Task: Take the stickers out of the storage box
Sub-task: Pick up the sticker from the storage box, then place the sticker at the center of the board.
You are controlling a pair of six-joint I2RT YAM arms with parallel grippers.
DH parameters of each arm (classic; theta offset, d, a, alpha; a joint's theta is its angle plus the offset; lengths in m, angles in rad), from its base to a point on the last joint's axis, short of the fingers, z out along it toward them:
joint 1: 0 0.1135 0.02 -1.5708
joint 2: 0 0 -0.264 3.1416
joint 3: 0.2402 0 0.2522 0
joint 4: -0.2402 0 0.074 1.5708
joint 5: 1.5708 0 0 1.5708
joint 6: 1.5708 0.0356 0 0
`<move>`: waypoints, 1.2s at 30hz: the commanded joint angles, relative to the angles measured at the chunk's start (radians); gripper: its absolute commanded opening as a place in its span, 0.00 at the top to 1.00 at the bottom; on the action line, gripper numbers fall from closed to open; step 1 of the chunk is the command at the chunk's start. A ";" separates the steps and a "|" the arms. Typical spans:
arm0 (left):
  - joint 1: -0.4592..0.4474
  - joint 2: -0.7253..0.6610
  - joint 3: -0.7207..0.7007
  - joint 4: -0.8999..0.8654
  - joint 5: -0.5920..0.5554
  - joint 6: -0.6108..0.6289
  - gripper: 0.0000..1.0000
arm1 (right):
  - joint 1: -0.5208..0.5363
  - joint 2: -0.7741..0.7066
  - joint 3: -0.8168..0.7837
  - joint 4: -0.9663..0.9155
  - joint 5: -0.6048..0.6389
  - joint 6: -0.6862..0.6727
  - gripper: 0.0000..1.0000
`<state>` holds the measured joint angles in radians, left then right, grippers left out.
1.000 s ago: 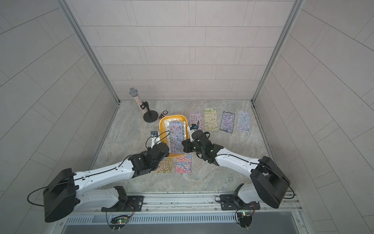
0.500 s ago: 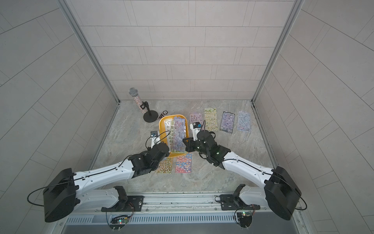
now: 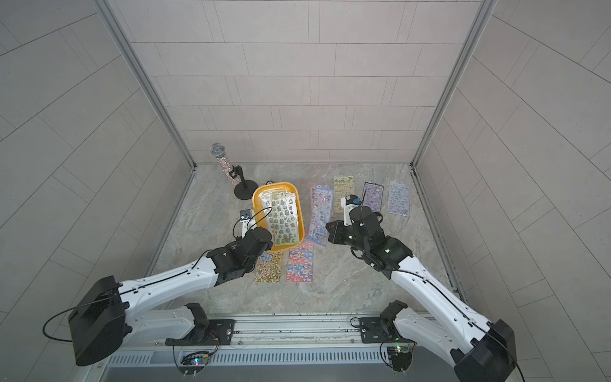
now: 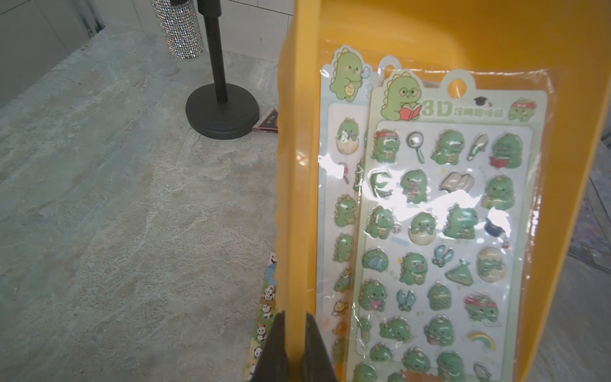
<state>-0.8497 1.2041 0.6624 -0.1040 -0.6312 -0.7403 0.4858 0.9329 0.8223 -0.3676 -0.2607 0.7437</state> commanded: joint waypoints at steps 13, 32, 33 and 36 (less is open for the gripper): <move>0.019 -0.056 0.000 -0.001 -0.019 0.001 1.00 | -0.256 0.146 -0.046 -0.331 -0.234 -0.136 1.00; 0.018 -0.095 -0.018 0.013 0.003 -0.009 1.00 | -0.257 0.575 -0.026 -0.211 -0.226 -0.181 0.98; 0.018 -0.092 -0.017 0.014 0.004 -0.008 1.00 | -0.257 0.582 -0.026 -0.211 -0.216 -0.185 0.97; 0.018 -0.086 -0.015 0.016 0.010 -0.011 1.00 | -0.257 0.601 -0.023 -0.211 -0.193 -0.192 0.93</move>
<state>-0.8371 1.1275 0.6502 -0.1104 -0.6167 -0.7437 0.2287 1.5169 0.7834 -0.5678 -0.5137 0.5762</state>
